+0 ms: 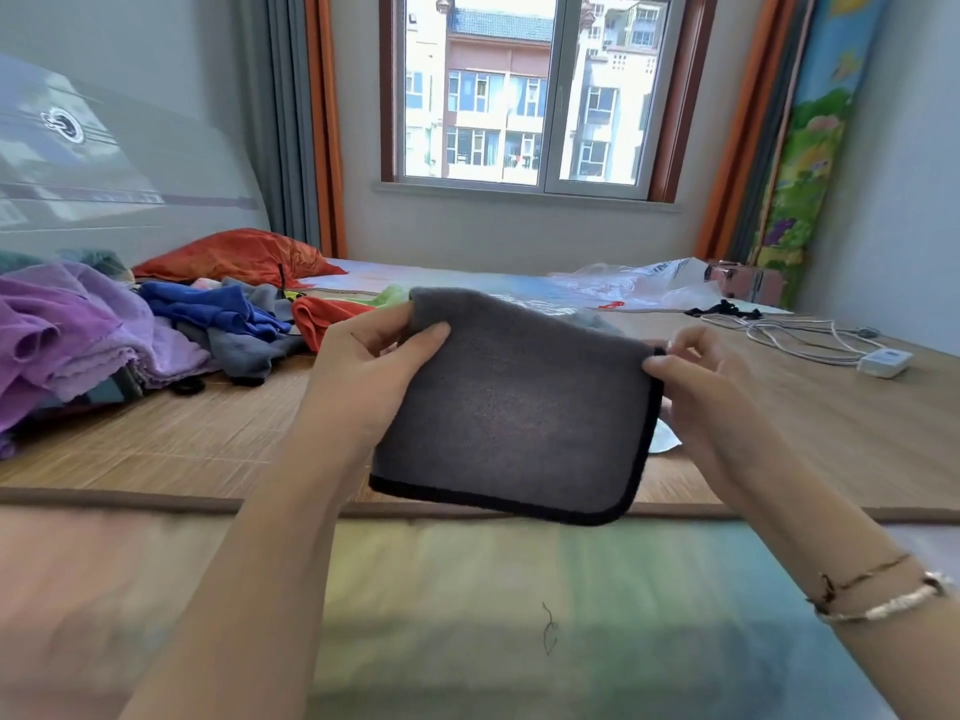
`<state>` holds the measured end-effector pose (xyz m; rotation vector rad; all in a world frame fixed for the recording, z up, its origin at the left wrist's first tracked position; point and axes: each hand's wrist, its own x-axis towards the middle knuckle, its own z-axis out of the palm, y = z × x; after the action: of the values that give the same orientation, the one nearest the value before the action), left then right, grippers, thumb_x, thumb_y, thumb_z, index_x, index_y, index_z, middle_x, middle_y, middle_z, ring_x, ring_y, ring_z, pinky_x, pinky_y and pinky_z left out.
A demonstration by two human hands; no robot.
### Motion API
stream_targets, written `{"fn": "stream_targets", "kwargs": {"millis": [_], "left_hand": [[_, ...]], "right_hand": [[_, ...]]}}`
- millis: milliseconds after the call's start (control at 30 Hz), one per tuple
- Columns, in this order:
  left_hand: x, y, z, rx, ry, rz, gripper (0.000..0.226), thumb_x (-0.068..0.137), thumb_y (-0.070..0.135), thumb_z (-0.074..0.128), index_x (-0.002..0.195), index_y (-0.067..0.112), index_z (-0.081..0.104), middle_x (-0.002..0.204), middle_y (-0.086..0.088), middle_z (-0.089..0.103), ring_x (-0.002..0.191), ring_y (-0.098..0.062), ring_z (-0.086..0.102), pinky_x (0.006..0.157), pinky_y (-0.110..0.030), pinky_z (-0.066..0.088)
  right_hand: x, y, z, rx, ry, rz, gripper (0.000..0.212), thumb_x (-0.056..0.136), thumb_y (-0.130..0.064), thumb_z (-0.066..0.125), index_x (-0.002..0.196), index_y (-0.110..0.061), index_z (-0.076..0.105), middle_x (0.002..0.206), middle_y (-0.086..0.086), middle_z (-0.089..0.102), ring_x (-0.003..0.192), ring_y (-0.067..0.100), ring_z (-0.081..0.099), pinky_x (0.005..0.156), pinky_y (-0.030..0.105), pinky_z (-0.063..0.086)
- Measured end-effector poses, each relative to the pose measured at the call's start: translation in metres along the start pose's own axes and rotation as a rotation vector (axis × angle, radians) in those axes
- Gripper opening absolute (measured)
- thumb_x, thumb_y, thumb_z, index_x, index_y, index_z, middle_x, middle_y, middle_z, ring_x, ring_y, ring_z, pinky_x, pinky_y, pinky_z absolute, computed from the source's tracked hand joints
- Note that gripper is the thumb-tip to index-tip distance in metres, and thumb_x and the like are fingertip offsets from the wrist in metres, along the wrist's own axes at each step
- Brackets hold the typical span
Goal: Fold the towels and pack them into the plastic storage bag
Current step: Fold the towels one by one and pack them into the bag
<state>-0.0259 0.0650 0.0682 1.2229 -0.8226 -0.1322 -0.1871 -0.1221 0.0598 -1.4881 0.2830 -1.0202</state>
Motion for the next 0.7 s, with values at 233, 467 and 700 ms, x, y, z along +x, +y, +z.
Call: {"fn": "stream_targets", "kwargs": {"millis": [233,467,700], "left_hand": [[0.000,0.009,0.009,0.110,-0.194,0.009,0.015,0.088,0.016,0.064,0.098,0.024,0.072,0.088,0.012,0.074,0.081,0.001,0.067,0.071,-0.015,0.053],[0.019,-0.021,0.023,0.301,-0.073,-0.091,0.023,0.080,0.012,0.074,0.091,0.026,0.058,0.086,0.007,0.069,0.083,-0.011,0.065,0.070,-0.029,0.053],[0.029,-0.076,0.034,0.881,0.061,0.137,0.027,0.079,0.004,0.063,0.092,0.027,0.055,0.113,0.002,0.057,0.111,-0.026,0.051,0.090,-0.038,0.044]], "right_hand": [[-0.006,-0.015,-0.009,-0.490,-0.435,0.146,0.034,0.075,-0.030,0.060,0.109,-0.029,0.059,0.109,-0.008,0.071,0.100,0.012,0.066,0.082,0.031,0.046],[0.012,-0.001,0.000,-1.072,-0.402,-0.128,0.011,0.085,-0.018,0.060,0.089,-0.022,0.069,0.082,0.000,0.068,0.081,0.020,0.062,0.072,0.033,0.047],[0.030,0.047,0.024,-1.846,-0.140,-0.274,0.017,0.086,-0.016,0.055,0.102,-0.020,0.062,0.112,0.006,0.056,0.109,0.029,0.051,0.076,0.033,0.034]]}}
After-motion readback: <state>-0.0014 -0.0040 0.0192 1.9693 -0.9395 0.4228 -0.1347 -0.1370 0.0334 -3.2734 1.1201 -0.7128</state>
